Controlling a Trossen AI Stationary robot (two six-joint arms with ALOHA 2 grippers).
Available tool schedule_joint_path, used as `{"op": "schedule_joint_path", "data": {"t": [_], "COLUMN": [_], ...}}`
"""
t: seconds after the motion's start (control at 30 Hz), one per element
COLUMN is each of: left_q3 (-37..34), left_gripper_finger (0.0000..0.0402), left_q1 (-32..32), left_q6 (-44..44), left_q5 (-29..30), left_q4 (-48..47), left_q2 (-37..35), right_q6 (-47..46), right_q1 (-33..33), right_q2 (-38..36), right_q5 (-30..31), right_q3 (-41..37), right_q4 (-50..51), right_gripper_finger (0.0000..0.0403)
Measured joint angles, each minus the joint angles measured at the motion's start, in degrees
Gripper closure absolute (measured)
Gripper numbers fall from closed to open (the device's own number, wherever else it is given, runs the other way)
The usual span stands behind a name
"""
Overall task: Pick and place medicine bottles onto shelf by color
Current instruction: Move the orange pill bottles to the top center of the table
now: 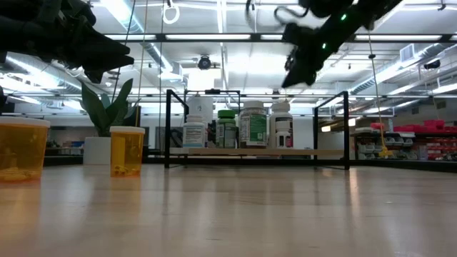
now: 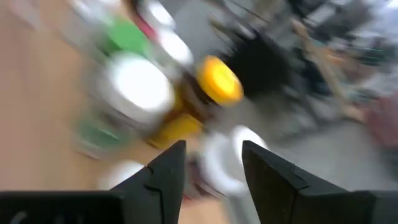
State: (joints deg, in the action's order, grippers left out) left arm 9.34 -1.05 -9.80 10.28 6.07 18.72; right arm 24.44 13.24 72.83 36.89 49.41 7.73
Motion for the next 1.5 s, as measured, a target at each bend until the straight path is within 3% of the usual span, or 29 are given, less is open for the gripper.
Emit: {"op": "schedule_joint_path", "data": {"t": [0.13, 0.27, 0.53, 0.77, 0.87, 0.97, 1.07, 1.37, 1.5], "left_q3": [0.0, 0.0, 0.0, 0.0, 0.0, 0.0, 0.0, 0.0, 0.0], "left_gripper_finger": [0.0246, 0.0244, 0.0252, 0.0246, 0.0244, 0.0246, 0.0249, 0.0245, 0.0246], "left_q1": [0.0, 0.0, 0.0, 0.0, 0.0, 0.0, 0.0, 0.0, 0.0], "left_q6": [0.0, 0.0, 0.0, 0.0, 0.0, 0.0, 0.0, 0.0, 0.0], "left_q5": [0.0, 0.0, 0.0, 0.0, 0.0, 0.0, 0.0, 0.0, 0.0], "left_q4": [0.0, 0.0, 0.0, 0.0, 0.0, 0.0, 0.0, 0.0, 0.0], "left_q2": [0.0, 0.0, 0.0, 0.0, 0.0, 0.0, 0.0, 0.0, 0.0], "right_q6": [-7.2, -11.3, -12.6, -12.9, -14.4, -14.9, -14.0, -20.4, -23.3], "right_q1": [-0.2, -0.2, -2.3, -1.1, 0.2, 1.7, 3.9, 13.0, 13.6], "right_q2": [-5.0, -10.1, -21.4, -33.5, -37.4, -39.4, -40.7, -44.3, -46.4], "right_q5": [-12.1, -20.2, -28.1, -32.0, -39.2, -48.5, -54.1, -66.3, -68.0], "right_q3": [0.0, 0.0, -0.4, -7.7, -10.0, -11.9, -13.9, -22.4, -26.5], "right_q4": [0.5, 0.4, 4.5, 4.3, 4.0, 4.0, 3.9, -8.8, -14.2], "right_gripper_finger": [0.0246, 0.0257, 0.0265, 0.0266, 0.0266, 0.0268, 0.0273, 0.0294, 0.0301]}}
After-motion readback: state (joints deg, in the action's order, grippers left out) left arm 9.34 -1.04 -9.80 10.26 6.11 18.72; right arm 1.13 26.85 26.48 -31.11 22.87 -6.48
